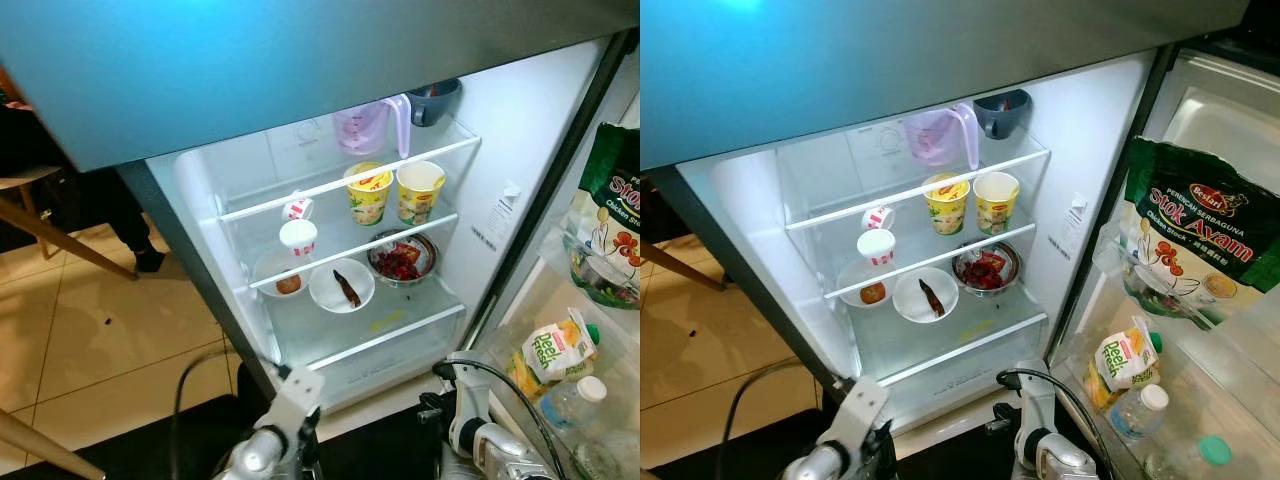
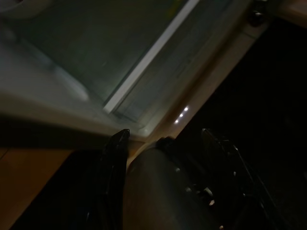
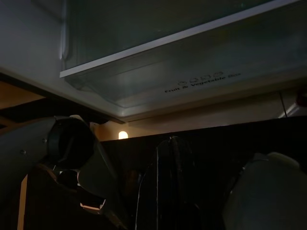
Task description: Restocking fridge
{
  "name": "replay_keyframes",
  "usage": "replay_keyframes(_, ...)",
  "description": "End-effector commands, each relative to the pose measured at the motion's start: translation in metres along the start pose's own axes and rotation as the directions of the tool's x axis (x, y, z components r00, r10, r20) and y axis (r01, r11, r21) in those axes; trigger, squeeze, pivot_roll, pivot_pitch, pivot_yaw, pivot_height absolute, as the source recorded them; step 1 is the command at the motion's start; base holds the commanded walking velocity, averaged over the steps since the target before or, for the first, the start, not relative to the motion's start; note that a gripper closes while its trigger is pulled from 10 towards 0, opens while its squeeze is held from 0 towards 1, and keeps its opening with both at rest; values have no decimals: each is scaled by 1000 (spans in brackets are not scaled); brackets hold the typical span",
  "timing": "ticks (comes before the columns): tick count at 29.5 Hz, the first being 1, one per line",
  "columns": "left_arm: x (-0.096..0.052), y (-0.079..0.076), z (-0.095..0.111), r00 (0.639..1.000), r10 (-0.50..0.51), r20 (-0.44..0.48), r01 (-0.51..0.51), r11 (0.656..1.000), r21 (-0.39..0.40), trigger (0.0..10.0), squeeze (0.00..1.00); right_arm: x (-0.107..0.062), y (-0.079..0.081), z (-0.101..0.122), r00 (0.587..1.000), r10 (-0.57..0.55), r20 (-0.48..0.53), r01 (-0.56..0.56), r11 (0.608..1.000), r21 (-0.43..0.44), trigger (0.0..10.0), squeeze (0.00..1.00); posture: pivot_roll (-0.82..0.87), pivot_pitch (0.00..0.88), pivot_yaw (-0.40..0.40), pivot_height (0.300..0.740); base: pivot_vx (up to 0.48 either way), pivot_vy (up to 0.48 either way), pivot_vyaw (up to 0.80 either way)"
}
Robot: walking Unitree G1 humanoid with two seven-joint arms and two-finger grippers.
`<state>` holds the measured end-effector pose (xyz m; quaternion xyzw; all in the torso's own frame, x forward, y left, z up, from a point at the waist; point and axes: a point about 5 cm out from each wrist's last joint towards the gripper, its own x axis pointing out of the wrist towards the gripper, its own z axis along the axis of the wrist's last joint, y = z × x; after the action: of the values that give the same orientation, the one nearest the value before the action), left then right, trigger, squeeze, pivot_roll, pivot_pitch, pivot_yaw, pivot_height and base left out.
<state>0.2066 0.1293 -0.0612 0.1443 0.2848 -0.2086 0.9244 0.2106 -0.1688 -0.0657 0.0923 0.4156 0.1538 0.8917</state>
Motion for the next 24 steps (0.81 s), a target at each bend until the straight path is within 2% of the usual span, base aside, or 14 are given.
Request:
replay_keyframes(1,-1,2,-2,1000,4,-12,-4,1000,-11,10000,0,1,3,-3,1000,5,-15,-5,1000,0,10000,0,-21,0,46,606,0,0,0)
replay_keyframes(2,-1,2,-2,1000,4,-12,-4,1000,-11,10000,0,1,3,-3,1000,5,-15,-5,1000,0,10000,0,-21,0,46,606,0,0,0)
replay_keyframes(3,-5,5,-13,998,31,-53,-37,993,-116,10000,0,1,3,-4,1000,-2,-21,2,1000,-2,10000,0,-22,0,47,611,0,0,0)
replay_keyframes(5,-25,16,-48,972,129,-196,-195,909,-367,10000,0,-2,-3,-12,998,-33,-50,34,999,10,10000,0,-15,0,39,620,0,0,0)
replay_keyframes(6,-31,19,-58,959,155,-237,-248,867,-432,10000,0,-3,-4,-14,997,-42,-58,43,999,15,10000,0,-15,0,39,625,0,0,0)
replay_keyframes(11,-41,27,-71,935,203,-290,-329,802,-498,10000,0,-5,-6,-18,996,-53,-69,54,998,18,10000,0,-15,0,36,635,0,0,0)
replay_keyframes(13,-54,41,-85,900,259,-350,-417,742,-524,10000,0,-6,-7,-22,995,-65,-82,67,998,21,10000,0,-14,0,34,645,0,0,0)
replay_keyframes(14,-54,41,-85,900,259,-350,-417,742,-524,10000,0,-6,-7,-22,995,-65,-82,67,998,21,10000,0,-14,0,34,645,0,0,0)
replay_keyframes(15,-64,51,-94,870,299,-392,-480,695,-535,10000,0,-7,-8,-25,993,-71,-89,73,997,24,10000,0,-14,0,34,650,0,0,0)
replay_keyframes(17,-64,51,-94,870,299,-392,-480,695,-535,10000,0,-7,-8,-25,993,-71,-89,73,997,24,10000,0,-14,0,34,650,0,0,0)
replay_keyframes(19,-84,74,-107,808,379,-452,-587,596,-549,10000,0,-8,-8,-27,992,-77,-96,81,996,33,10000,0,-18,0,39,660,0,0,0)
replay_keyframes(20,-84,74,-107,808,379,-452,-587,596,-549,10000,0,-8,-8,-27,992,-77,-96,81,996,33,10000,0,-18,0,39,660,0,0,0)
replay_keyframes(21,-92,85,-111,782,413,-466,-622,550,-557,10000,0,-8,-9,-27,992,-80,-94,84,996,39,10000,0,-18,0,39,665,0,0,0)
replay_keyframes(24,-98,93,-113,765,437,-473,-644,518,-562,10000,0,-8,-9,-27,992,-81,-92,85,995,44,10000,0,-18,0,39,670,0,0,0)
